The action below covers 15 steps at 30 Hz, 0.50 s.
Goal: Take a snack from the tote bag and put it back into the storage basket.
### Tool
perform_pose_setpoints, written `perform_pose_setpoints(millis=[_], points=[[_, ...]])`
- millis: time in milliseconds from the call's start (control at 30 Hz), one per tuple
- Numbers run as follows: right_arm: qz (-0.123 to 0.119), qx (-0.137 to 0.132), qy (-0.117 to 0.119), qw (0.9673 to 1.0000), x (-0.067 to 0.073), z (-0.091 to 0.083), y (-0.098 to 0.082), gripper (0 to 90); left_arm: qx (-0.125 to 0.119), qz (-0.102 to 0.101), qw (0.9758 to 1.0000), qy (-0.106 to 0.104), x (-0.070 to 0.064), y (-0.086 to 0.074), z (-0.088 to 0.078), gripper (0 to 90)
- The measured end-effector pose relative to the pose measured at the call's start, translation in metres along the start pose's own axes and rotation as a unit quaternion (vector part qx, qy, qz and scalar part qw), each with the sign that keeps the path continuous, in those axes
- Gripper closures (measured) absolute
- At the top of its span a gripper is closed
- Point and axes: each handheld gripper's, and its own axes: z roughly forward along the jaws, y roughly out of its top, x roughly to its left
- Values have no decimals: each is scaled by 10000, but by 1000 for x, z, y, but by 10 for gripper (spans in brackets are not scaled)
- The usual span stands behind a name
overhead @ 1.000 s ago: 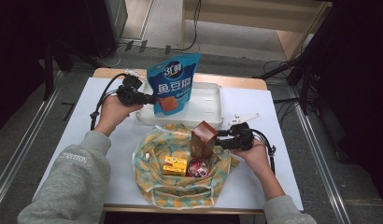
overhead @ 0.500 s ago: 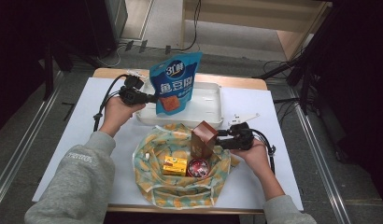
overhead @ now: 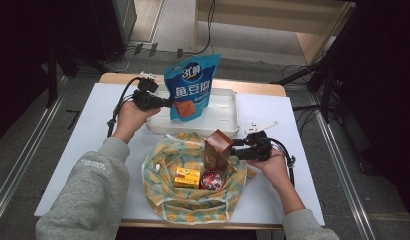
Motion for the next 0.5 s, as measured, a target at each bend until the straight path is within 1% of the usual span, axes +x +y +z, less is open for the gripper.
perform_pose_setpoints(millis=[33, 133, 200, 333, 433, 500], points=[[-16, 0, -8, 10000, 0, 0, 0, 510, 25, 0, 10000, -6, 0, 1, 1, 886], [-16, -6, 1, 10000, 0, 0, 0, 510, 105, 49, 9999, 60, -1, 7, 3, 888], [-16, -2, 11, 10000, 1, 0, 0, 511, 114, 56, 9999, 90, 0, 11, 5, 890], [6, 3, 15, 10000, 0, -1, 0, 511, 46, -65, 10000, 19, 3, 14, 10, 892], [7, -6, 16, 10000, 0, -1, 0, 511, 71, -59, 9999, 61, 3, 18, 13, 893], [8, -11, 16, 10000, 0, -1, 0, 511, 112, -13, 9999, 51, 3, 22, 16, 893]])
